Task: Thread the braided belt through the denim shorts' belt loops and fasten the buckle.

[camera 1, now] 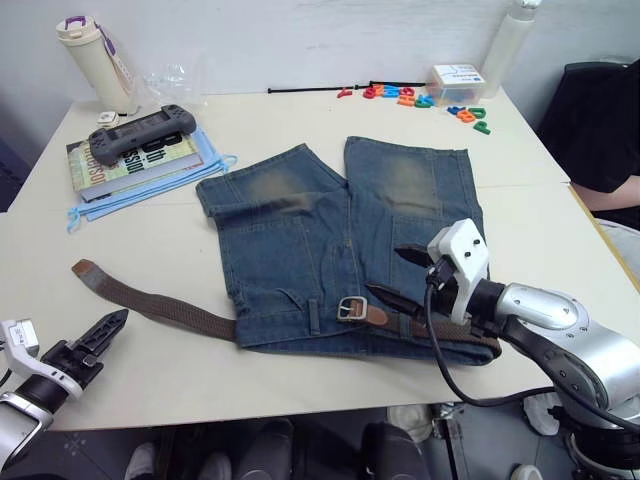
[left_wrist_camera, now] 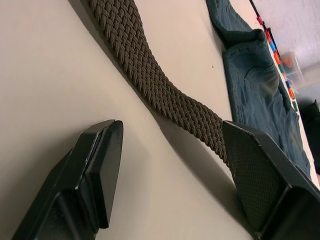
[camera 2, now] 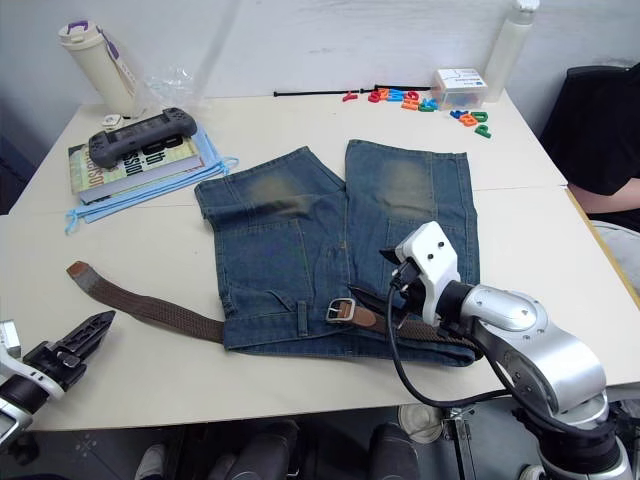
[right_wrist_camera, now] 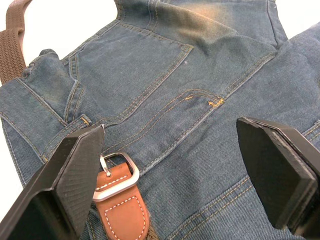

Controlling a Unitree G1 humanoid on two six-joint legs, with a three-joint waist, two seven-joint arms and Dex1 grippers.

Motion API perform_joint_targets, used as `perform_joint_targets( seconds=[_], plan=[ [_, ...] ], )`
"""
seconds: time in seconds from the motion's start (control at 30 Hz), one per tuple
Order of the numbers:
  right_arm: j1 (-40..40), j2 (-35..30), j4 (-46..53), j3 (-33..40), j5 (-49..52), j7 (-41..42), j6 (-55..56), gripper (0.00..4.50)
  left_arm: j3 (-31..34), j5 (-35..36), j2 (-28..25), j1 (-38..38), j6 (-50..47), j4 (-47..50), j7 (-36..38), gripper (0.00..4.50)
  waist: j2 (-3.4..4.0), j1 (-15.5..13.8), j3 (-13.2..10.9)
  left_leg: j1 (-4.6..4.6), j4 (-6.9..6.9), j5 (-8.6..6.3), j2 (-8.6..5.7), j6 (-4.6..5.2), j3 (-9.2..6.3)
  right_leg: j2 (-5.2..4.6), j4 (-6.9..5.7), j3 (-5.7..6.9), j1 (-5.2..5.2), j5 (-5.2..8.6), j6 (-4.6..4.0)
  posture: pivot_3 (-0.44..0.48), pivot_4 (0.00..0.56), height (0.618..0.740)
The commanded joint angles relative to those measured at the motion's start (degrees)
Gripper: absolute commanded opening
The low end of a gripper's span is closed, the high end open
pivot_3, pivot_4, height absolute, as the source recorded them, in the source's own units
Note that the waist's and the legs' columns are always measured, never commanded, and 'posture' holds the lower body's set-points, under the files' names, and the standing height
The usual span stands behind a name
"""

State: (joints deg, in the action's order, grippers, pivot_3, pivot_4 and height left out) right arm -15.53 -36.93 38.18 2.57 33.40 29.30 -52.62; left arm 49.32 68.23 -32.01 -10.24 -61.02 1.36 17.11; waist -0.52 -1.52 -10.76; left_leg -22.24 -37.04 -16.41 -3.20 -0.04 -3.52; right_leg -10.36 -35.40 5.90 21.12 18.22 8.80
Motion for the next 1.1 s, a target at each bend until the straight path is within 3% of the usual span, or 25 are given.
perform_joint_targets(
  seconds=[0.03, 0.2, 0.37, 0.67, 0.9, 1.03, 1.07, 1.1],
  plan=[
    [-1.37, -0.90, 3.08, 0.80, 0.98, 0.00, -0.19, 4.50, -2.72, 3.45, 2.39, -0.17, -4.03, -0.71, -1.60, 3.48, 0.06, -0.08, -0.01, 0.00, 0.00, -0.02, 0.00, 0.02, 0.06, -0.01, 0.00, -0.05, 0.03, 0.00, 0.00, 0.000, 0.150, 0.714],
    [-1.48, -1.17, 3.59, 0.66, 0.87, -0.34, -0.57, 4.50, -5.67, 10.04, 5.38, 2.22, -7.03, 2.16, -6.53, 3.48, 0.17, -1.57, -0.02, 0.00, -0.07, -0.10, -0.03, 0.10, 0.15, -0.07, 0.02, -0.12, 0.03, -0.01, 0.03, 0.000, 0.150, 0.714],
    [-1.83, -0.63, 3.89, 0.20, 0.54, -1.04, -0.99, 4.50, -7.01, 17.92, 8.78, 6.61, -5.11, 1.36, -16.52, 3.48, 0.17, -2.43, -0.02, -0.02, -0.11, -0.18, -0.05, 0.11, 0.19, -0.08, 0.09, -0.16, 0.03, -0.04, 0.06, 0.000, 0.150, 0.714],
    [-1.53, -1.05, 4.17, 0.21, -0.08, -1.69, -0.84, 4.50, -6.47, 24.92, 14.15, 14.95, 8.84, -1.15, -40.95, 3.48, 0.13, -2.93, -0.01, 0.00, -0.12, -0.19, 0.01, 0.03, 0.30, 0.02, 0.06, -0.23, 0.07, -0.05, 0.07, 0.000, 0.150, 0.714],
    [-1.25, -1.85, 3.87, 0.77, -0.51, -1.46, -0.77, 4.50, -8.42, 27.38, 17.92, 16.43, 17.10, 2.74, -53.14, 3.48, 0.13, -2.66, 0.00, 0.19, -0.08, -0.21, 0.08, -0.06, 0.66, 0.26, -0.01, -0.59, 0.11, -0.08, 0.02, 0.000, 0.150, 0.714],
    [-0.83, -2.47, 3.74, 0.96, -0.81, -1.40, -0.54, 4.50, -11.00, 23.83, 18.97, 16.69, 21.21, 7.76, -55.55, 2.24, 0.08, -2.75, -0.03, 0.19, -0.11, -0.24, 0.22, -0.11, 0.89, 0.45, 0.02, -0.77, 0.20, -0.12, -0.03, 0.000, 0.150, 0.714],
    [-0.73, -2.56, 3.70, 1.04, -0.86, -1.34, -0.45, 4.50, -12.62, 21.20, 17.60, 16.48, 21.03, 9.33, -53.72, 1.51, 0.08, -2.76, -0.03, 0.17, -0.13, -0.26, 0.27, -0.14, 0.96, 0.58, 0.06, -0.86, 0.26, -0.16, -0.08, 0.000, 0.150, 0.714],
    [-0.68, -2.55, 3.68, 1.20, -0.81, -1.37, -0.48, 4.50, -15.17, 17.03, 15.23, 16.13, 20.38, 11.39, -50.85, 1.51, 0.05, -2.78, -0.04, 0.16, -0.13, -0.27, 0.31, -0.15, 0.97, 0.62, 0.08, -0.86, 0.26, -0.18, -0.11, 0.000, 0.150, 0.714]
  ],
)
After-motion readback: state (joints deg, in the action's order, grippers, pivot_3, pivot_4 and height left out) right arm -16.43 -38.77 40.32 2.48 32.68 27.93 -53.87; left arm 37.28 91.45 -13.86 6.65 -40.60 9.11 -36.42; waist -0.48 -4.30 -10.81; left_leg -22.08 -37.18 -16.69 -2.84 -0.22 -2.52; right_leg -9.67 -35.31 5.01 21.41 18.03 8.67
